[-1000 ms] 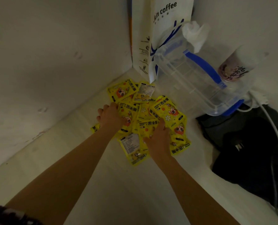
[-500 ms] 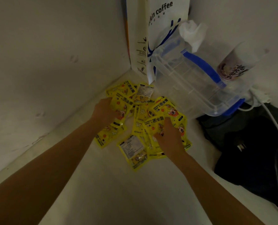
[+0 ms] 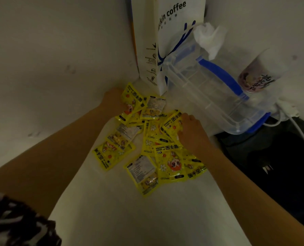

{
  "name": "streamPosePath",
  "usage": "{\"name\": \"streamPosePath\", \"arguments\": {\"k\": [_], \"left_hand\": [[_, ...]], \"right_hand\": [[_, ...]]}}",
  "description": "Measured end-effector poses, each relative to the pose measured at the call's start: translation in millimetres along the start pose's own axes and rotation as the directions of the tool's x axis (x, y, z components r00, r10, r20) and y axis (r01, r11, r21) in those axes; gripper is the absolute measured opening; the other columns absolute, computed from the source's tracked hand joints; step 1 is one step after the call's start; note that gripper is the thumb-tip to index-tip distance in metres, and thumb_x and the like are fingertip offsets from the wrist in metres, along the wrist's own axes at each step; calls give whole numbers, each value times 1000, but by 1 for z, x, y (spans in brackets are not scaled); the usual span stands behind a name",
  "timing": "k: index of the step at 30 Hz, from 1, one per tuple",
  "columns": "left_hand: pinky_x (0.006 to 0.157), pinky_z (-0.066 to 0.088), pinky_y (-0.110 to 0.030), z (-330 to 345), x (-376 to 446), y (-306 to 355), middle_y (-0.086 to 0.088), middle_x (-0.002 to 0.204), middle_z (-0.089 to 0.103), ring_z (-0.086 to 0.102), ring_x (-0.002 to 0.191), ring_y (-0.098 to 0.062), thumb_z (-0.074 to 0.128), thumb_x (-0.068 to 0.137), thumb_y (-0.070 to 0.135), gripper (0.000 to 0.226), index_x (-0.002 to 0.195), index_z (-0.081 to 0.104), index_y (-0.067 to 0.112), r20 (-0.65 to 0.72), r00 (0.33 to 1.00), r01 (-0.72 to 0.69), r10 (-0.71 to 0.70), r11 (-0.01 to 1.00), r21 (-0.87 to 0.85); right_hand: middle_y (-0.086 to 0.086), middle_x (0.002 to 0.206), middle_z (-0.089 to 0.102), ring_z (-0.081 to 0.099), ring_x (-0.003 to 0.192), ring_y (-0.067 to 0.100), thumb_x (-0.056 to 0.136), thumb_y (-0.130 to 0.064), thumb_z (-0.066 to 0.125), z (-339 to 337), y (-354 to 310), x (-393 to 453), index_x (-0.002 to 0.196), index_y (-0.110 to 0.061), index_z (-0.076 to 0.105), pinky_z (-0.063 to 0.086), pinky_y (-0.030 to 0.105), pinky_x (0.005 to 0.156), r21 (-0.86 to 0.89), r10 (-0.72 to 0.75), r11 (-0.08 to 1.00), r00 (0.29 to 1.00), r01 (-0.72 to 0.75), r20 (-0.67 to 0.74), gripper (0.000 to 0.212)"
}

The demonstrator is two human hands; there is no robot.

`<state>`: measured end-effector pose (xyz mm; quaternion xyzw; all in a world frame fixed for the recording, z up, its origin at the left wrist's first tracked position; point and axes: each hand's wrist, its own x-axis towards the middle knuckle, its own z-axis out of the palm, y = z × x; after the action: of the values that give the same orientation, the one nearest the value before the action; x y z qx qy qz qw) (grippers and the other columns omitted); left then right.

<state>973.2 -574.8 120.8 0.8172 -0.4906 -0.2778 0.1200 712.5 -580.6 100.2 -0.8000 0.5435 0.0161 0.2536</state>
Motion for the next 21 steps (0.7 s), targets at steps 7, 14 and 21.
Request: {"name": "streamPosePath", "arguments": {"k": [7,14,21], "left_hand": [[100,36,-35,11,1,-9,-22,139,49,46,127,-37,58,90,12,53,139,42,0,49,996,-76,70,988,136],[93,39,-38,21,-26,-20,-28,126,52,50,117,-39,60,89,11,42,125,49,-7,75,995,-76,65,985,158],[96,42,-43,23,-44,-31,-20,120,44,47,114,-33,66,79,32,50,120,55,6,81,997,-30,15,983,179]], "right_hand": [[18,132,43,43,120,32,92,-6,48,9,1,-1,134,-2,34,42,40,94,-30,39,999,999,-38,16,45],[15,128,47,46,114,31,91,-5,50,15,1,-22,133,-5,38,46,42,89,-28,2,1000,1000,-2,16,44],[10,148,28,32,130,31,91,-10,52,25,1,-42,135,-14,42,35,39,105,-91,-25,995,999,28,30,46]]}}
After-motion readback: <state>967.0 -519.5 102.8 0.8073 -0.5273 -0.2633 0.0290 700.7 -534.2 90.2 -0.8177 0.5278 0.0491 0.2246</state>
